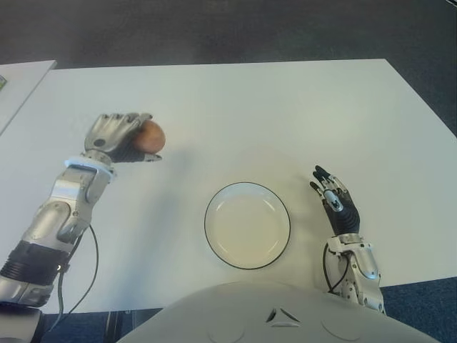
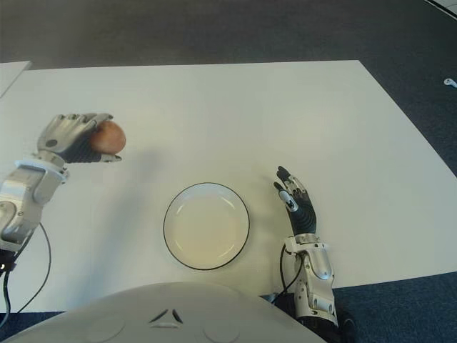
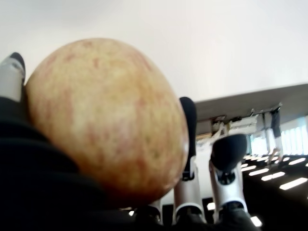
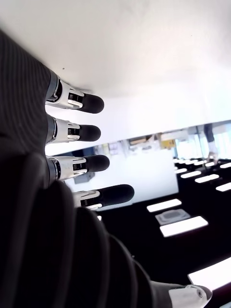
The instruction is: Put the apples into the plate.
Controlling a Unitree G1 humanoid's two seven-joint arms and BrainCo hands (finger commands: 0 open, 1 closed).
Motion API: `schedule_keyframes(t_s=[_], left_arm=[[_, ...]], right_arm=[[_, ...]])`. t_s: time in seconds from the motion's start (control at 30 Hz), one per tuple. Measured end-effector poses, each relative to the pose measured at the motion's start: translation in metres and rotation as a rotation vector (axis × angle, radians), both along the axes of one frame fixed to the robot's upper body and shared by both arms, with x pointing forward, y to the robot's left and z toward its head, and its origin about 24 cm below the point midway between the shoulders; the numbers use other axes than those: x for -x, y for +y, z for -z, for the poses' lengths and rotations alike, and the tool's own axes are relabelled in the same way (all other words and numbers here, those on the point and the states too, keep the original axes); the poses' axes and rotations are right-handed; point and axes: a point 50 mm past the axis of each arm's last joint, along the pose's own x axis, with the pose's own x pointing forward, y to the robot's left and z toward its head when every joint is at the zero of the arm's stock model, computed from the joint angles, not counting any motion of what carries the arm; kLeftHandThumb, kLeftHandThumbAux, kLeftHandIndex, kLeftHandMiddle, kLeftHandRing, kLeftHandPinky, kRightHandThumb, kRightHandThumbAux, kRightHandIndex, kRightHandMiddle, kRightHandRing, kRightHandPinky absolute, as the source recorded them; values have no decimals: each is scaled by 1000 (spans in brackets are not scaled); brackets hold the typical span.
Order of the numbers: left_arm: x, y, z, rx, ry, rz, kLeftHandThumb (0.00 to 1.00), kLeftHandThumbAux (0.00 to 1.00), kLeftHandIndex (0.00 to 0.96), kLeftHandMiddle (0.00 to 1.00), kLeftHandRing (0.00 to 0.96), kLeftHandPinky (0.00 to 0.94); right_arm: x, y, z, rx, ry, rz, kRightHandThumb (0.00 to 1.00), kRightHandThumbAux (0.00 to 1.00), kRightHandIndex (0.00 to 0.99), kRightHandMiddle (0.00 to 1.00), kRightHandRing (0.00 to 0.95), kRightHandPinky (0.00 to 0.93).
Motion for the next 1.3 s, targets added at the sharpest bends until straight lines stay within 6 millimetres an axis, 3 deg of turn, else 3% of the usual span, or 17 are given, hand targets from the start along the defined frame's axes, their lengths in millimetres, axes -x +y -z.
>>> schedule_keyframes(t_s=[0.23, 0.57, 0.73, 0.97, 1.17, 1.3], left_arm=[[2, -3, -17, -23, -66, 6, 856, 666, 403, 529, 831, 813], [14, -26, -54, 11, -79, 57, 856, 665, 405, 539, 838, 804], [22, -45, -54, 47, -52, 93, 856, 665, 405, 540, 837, 788], [43, -86, -49, 104, -34, 232, 857, 665, 406, 537, 834, 776], [51, -115, -33, 146, -7, 362, 855, 665, 404, 533, 827, 753], [54, -130, -21, 135, -18, 446, 857, 663, 409, 534, 845, 810]], right_arm=[[0, -1, 0, 4, 7, -10, 321, 510, 269, 123, 24, 0], [0, -2, 2, 3, 12, -7, 340, 511, 292, 113, 14, 0], [0, -1, 2, 0, 9, -4, 367, 513, 296, 111, 11, 0], [-2, 1, 3, -9, 2, 10, 353, 523, 249, 115, 20, 1], [-4, 3, 4, -15, -5, 23, 373, 521, 251, 115, 19, 0], [-5, 4, 4, -13, -4, 29, 363, 524, 247, 121, 24, 0]])
